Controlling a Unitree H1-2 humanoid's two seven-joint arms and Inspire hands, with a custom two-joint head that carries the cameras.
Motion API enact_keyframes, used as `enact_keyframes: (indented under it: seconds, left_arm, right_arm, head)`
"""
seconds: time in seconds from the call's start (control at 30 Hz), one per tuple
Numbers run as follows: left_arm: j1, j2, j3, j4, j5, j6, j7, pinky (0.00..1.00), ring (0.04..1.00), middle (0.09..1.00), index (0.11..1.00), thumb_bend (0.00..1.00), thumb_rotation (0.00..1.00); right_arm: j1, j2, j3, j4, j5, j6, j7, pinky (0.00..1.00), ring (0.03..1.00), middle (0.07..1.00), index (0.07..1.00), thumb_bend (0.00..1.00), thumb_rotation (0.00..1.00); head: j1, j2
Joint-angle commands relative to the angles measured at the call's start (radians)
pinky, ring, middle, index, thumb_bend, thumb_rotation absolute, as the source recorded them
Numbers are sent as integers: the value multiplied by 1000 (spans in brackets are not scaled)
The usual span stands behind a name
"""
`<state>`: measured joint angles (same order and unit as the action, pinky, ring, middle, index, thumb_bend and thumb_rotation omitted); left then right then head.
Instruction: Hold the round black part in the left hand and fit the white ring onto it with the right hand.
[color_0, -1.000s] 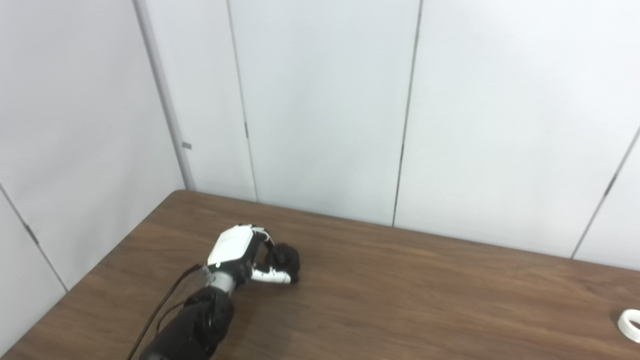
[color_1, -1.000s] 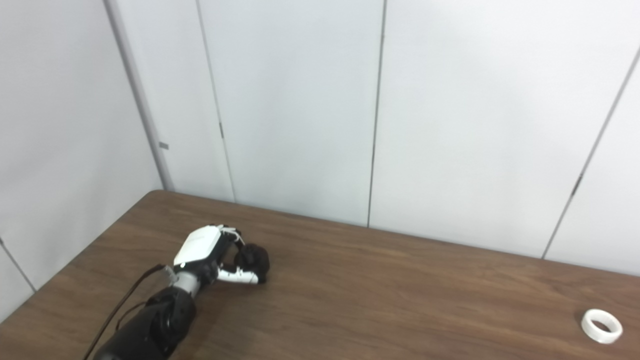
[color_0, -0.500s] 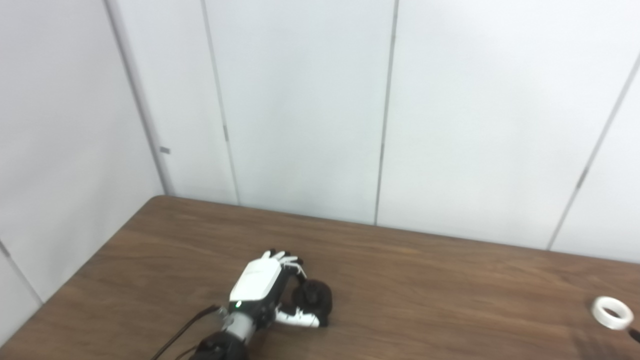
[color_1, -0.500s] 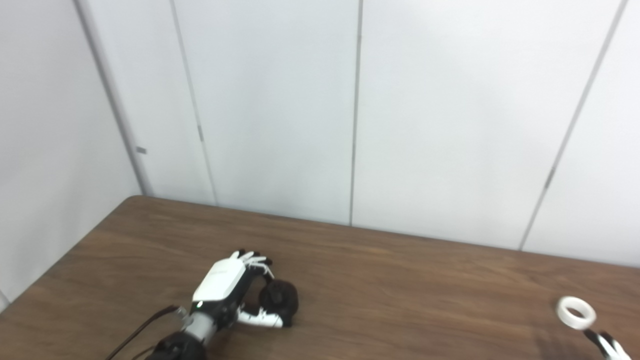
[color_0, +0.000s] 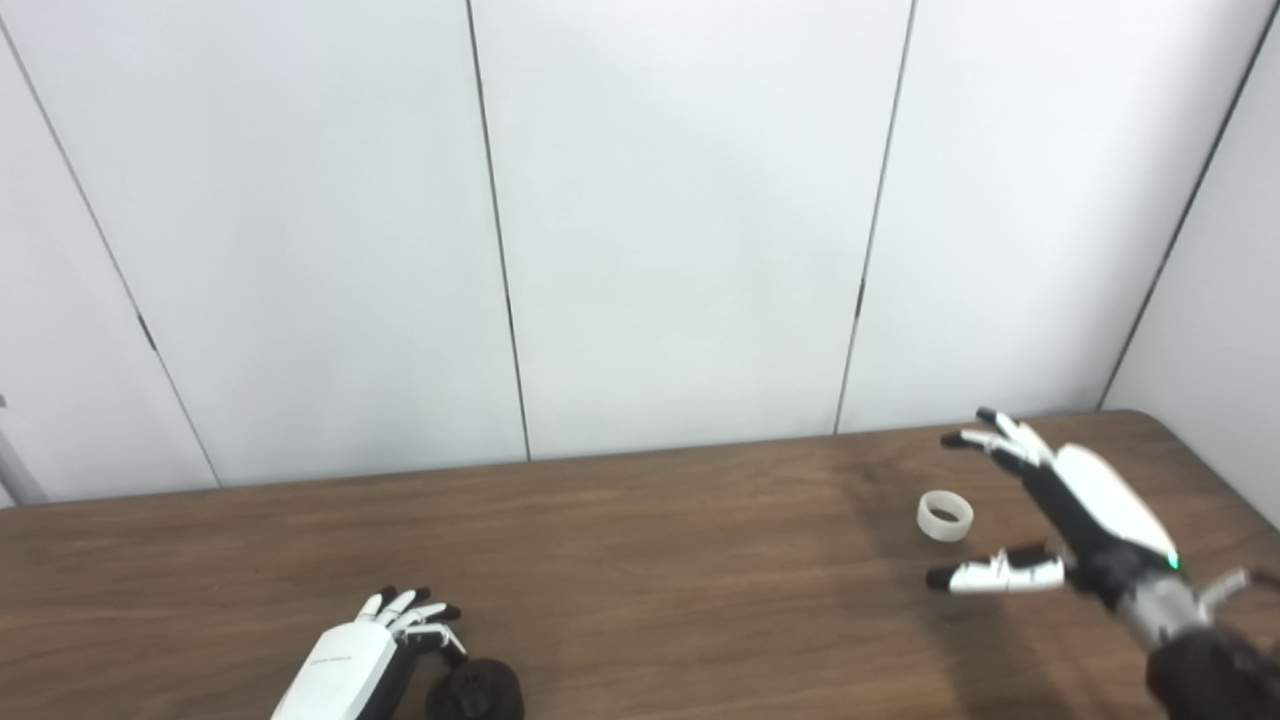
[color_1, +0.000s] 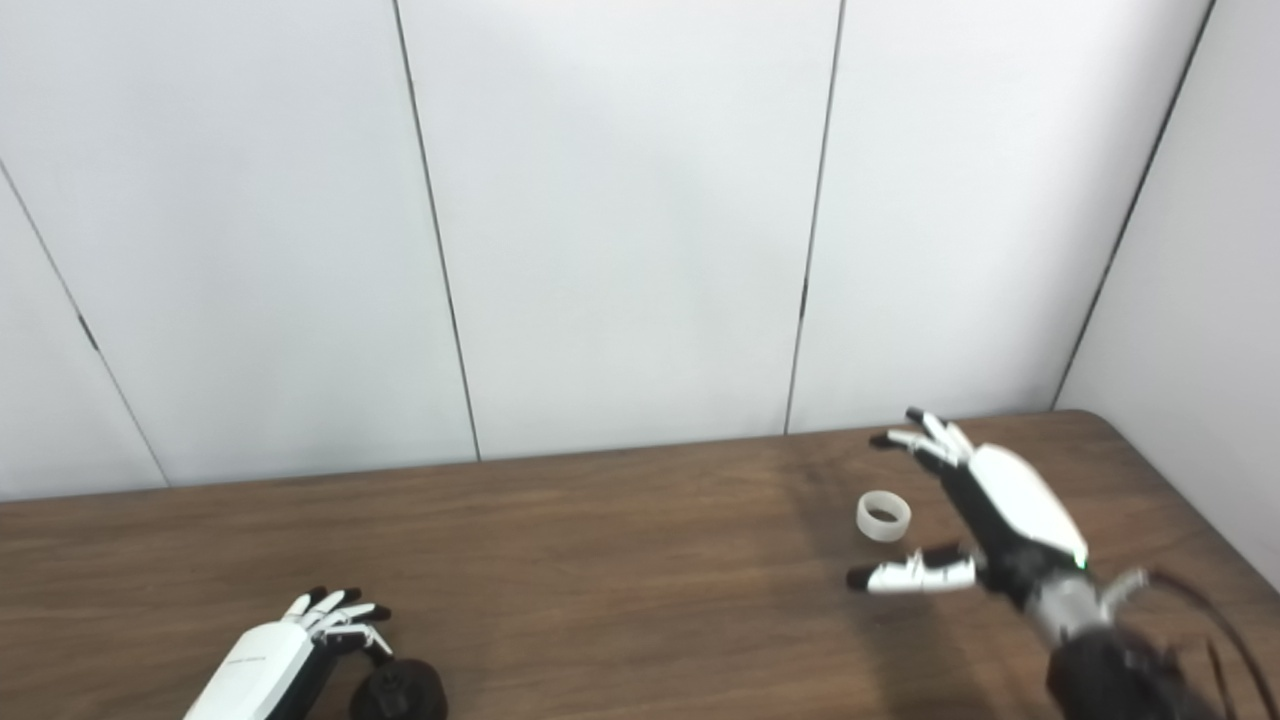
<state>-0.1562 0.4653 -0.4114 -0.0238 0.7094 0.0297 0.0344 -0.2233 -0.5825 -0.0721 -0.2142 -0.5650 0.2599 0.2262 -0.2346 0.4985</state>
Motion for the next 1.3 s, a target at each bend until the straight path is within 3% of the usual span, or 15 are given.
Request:
enact_keyframes:
  seconds: [0.0, 0.13, 0.23, 0.4, 0.7, 1.27]
  left_arm:
    - [58, 18, -37, -5, 4, -36, -82, 1000, 938, 833, 480, 521, 45]
    - [72, 21, -31, -34, -14, -42, -101, 1000, 937, 834, 480, 521, 44]
    - [80, 19, -29, -51, -28, -41, -119, 1000, 940, 837, 480, 521, 44]
    - [88, 18, -20, -58, -38, -42, -129, 1000, 943, 837, 480, 521, 43]
    - [98, 16, -13, -68, -33, -45, -140, 1000, 940, 836, 481, 521, 43]
    - [127, 25, 2, -92, -34, -56, -147, 1000, 942, 834, 481, 521, 43]
  right_arm:
    - [-80, -55, 17, 3, -27, 36, 48, 939, 1000, 999, 811, 981, 295]
    - [-145, -107, 72, 54, -58, 77, 112, 976, 1000, 1000, 806, 961, 280]
    - [-188, -128, 108, 130, -74, 67, 126, 975, 1000, 1000, 811, 949, 294]
    - [-244, -144, 159, 229, -97, 64, 140, 979, 1000, 1000, 810, 921, 280]
    - [-343, -164, 253, 344, -139, 102, 233, 1000, 1000, 1000, 825, 929, 282]
    - [-446, -153, 330, 506, -177, 90, 218, 1000, 1000, 1000, 844, 943, 308]
  head:
    - [-5, -1]
    - [-12, -2]
    - [-15, -5]
    - [-24, -7]
    - [-32, -7]
    - [-35, 2]
